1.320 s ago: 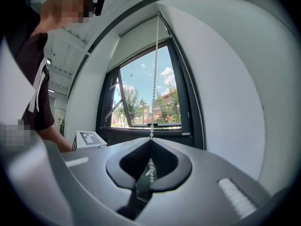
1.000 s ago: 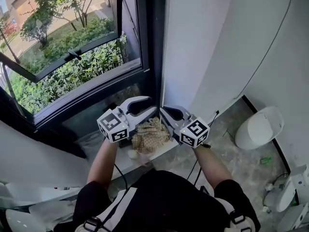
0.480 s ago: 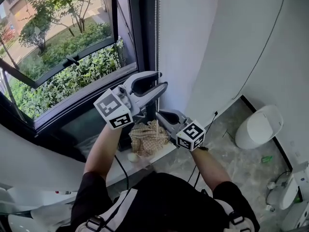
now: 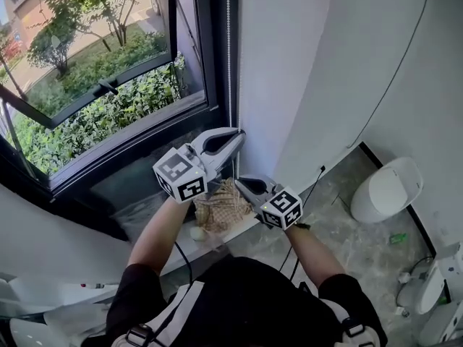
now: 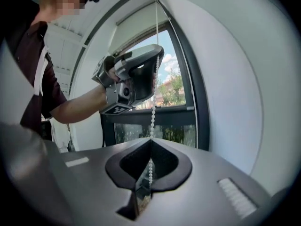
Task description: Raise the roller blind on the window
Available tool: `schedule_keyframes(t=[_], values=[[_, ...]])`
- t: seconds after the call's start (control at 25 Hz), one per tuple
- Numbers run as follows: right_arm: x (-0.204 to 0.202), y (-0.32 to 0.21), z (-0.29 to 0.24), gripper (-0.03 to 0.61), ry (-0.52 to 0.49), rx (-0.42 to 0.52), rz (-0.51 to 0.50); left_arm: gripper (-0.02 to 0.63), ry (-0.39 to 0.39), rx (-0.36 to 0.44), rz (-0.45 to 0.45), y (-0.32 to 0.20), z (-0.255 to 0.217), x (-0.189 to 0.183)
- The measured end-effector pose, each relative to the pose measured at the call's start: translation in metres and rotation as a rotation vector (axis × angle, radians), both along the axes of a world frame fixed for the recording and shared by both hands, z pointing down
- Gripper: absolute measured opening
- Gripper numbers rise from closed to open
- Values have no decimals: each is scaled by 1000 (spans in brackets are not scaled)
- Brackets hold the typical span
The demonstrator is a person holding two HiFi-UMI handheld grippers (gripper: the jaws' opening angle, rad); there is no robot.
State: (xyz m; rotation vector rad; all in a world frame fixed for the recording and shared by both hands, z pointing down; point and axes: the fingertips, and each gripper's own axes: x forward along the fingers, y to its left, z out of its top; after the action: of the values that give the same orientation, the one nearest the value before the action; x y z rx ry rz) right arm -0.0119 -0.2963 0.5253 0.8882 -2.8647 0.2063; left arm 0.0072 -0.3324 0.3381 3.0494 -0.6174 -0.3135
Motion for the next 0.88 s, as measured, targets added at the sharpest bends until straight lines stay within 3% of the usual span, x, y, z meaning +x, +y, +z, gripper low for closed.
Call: schedule_keyframes(t=[0.12,0.24,0.4,0.52,0.64,0.76,0.88], values=[[4,10,57,8,127,-122,-28,8,-25,-92,-5,0,59,1],[8,18,53,43,165,-86,-60,8,26,-128,-4,1,73,-6],[21,1,-38,119,-24,71,-6,9,11,-112,-19,-2,70,-10],[24,-9,-115,130,-137,214,20,9,51,-108,-7,1,68,-13],[17,-11,-171,129,-182,326,15,9,63,-95,5,7,68,-12],[11,-15,-210,129,-229,378,6,8,59,-92,8,12,67,-10],[6,-26,-238,129,-299,370,3,8,75,-91,14,15,66,-12]])
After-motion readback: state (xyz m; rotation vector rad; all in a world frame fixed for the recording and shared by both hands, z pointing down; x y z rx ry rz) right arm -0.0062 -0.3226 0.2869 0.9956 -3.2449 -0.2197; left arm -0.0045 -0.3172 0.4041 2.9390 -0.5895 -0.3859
